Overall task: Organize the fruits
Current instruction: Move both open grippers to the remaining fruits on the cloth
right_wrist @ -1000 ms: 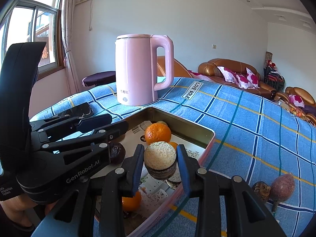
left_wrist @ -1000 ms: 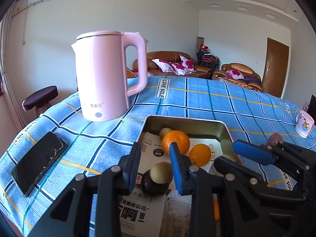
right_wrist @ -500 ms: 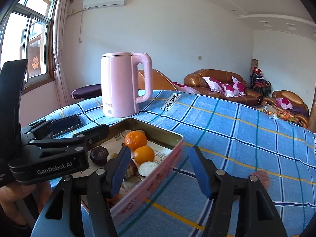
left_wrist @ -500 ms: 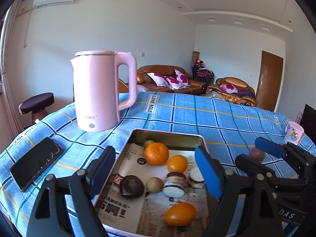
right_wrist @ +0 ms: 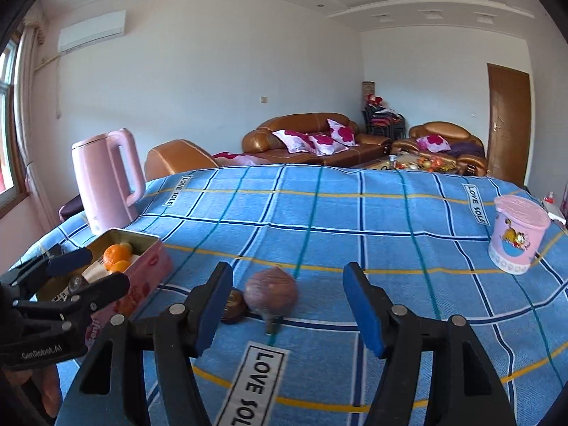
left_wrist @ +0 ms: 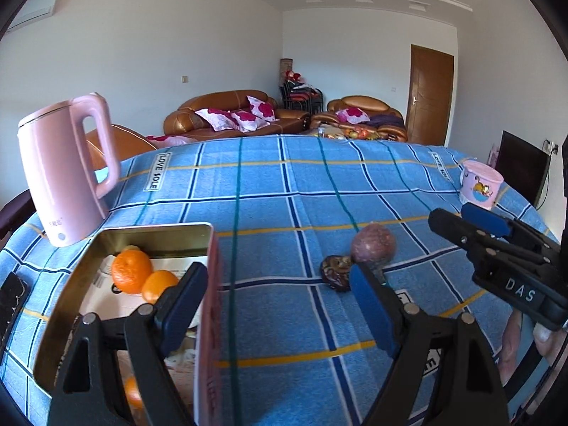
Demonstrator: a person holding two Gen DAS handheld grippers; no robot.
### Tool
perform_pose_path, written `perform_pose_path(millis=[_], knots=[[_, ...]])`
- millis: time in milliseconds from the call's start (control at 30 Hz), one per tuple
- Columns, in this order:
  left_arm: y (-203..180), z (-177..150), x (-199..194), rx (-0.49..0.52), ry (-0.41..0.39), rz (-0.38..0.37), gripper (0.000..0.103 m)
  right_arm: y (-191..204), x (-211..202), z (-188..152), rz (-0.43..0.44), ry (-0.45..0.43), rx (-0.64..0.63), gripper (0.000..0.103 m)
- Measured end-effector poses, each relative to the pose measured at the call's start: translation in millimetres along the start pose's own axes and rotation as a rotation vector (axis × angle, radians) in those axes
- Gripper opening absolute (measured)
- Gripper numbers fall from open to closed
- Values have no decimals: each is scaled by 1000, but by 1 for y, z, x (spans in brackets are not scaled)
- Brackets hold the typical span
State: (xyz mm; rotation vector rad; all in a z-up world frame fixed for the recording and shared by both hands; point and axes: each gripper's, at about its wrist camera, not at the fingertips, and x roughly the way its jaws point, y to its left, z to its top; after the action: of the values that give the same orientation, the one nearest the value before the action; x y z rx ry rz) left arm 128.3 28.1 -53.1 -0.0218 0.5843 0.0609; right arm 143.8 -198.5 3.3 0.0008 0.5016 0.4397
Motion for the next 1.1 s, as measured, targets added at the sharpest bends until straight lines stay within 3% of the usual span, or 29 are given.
perform_pose_path(millis=[333,433,567,633,700,767,900,1100], knots=[[-34,3,48,66,157,-60,83,-17,-1,-2,-19,2,66,72],[-36,5,60,71,200,-76,78,-20,-3,-2,-30,-5,81,83],[-33,4,75,57,267,-98,62,-20,-3,-2,-34,-7,84,84],[-31,4,80,44,287,-122,61,-20,-3,-2,-39,-4,85,84],[-31,3,84,36,304,-149,52,-19,-2,-2,-42,3,81,84],[-33,4,86,38,306,-170,40,-19,1,-2,-47,15,75,85],[-29,5,82,16,289,-195,39,-19,3,-2,-52,26,77,87],[-10,10,72,-37,219,-149,39,-20,4,-2,-49,33,82,87]])
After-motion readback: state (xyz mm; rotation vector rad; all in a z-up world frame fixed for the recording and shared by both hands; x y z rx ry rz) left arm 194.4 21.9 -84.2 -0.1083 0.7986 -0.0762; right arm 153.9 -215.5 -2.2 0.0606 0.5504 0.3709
